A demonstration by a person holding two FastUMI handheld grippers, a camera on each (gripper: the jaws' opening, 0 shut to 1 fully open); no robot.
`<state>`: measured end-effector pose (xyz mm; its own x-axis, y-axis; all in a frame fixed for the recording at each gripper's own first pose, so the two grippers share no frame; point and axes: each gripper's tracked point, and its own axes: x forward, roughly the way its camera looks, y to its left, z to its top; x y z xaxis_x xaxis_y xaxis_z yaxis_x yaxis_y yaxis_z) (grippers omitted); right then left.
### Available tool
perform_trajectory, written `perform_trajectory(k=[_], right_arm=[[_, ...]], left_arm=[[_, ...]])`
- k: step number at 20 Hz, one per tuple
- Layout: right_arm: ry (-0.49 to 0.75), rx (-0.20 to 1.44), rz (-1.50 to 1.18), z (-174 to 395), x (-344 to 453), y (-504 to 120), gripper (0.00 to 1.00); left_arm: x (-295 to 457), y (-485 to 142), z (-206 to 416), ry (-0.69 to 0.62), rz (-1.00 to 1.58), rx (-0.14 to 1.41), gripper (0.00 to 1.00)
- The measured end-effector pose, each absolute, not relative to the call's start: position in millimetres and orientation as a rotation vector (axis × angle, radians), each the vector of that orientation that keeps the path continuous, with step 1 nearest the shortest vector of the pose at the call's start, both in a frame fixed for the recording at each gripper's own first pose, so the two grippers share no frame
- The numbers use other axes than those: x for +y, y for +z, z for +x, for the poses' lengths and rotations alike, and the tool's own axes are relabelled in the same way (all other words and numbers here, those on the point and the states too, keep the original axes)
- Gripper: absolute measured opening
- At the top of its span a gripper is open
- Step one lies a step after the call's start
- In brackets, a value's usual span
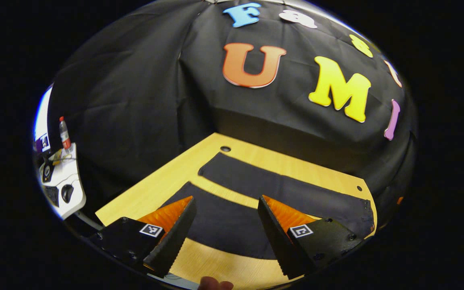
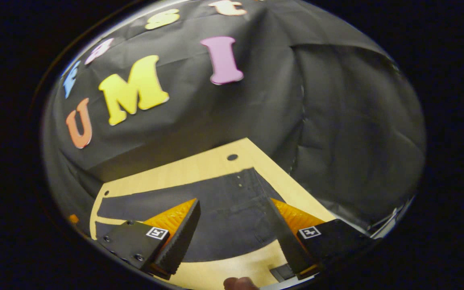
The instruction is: Grasp the waist and the cuffs of the jeans and fold them to make the two legs overlap; first hold the waist and fold one-third of the jeans toward the cuffs, then hold the cuffs and fold the remaining one-third in the same direction to finish folding.
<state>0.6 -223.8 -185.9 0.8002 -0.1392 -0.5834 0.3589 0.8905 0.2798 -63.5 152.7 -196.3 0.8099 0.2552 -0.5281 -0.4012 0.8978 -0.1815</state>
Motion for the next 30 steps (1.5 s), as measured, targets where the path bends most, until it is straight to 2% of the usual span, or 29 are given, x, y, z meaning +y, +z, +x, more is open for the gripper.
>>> perform_trajectory(k=[5,9,14,22,24,25,26,27,30], right_arm=[[-0.375,0.749,0.762,-26,-240,-246,0.98],[-0.437,0.807,0.968,-38,-247,-275,0.98],[-0.463,0.855,1.001,-43,-250,-283,0.98],[-0.454,0.869,1.012,-33,-244,-282,0.98],[-0.471,0.879,1.027,-36,-246,-289,0.98],[-0.479,0.891,1.034,-39,-246,-291,0.92],[-0.483,0.902,1.047,-40,-245,-295,0.98],[-0.488,0.911,1.061,-42,-245,-298,0.98],[-0.509,0.925,1.098,-41,-246,-312,0.98]], left_arm=[[165,-249,-88,0.46,-0.528,0.662,0.98],[175,-277,-102,0.564,-0.867,0.688,0.98],[185,-302,-111,0.658,-1.123,0.663,0.98],[190,-320,-92,0.638,-1.254,0.681,1.0],[195,-322,-84,0.628,-1.256,0.672,0.96],[196,-322,-80,0.624,-1.26,0.667,0.96],[197,-322,-76,0.619,-1.265,0.664,1.0],[199,-322,-73,0.616,-1.271,0.657,0.96],[204,-320,-64,0.611,-1.3,0.641,0.96]])
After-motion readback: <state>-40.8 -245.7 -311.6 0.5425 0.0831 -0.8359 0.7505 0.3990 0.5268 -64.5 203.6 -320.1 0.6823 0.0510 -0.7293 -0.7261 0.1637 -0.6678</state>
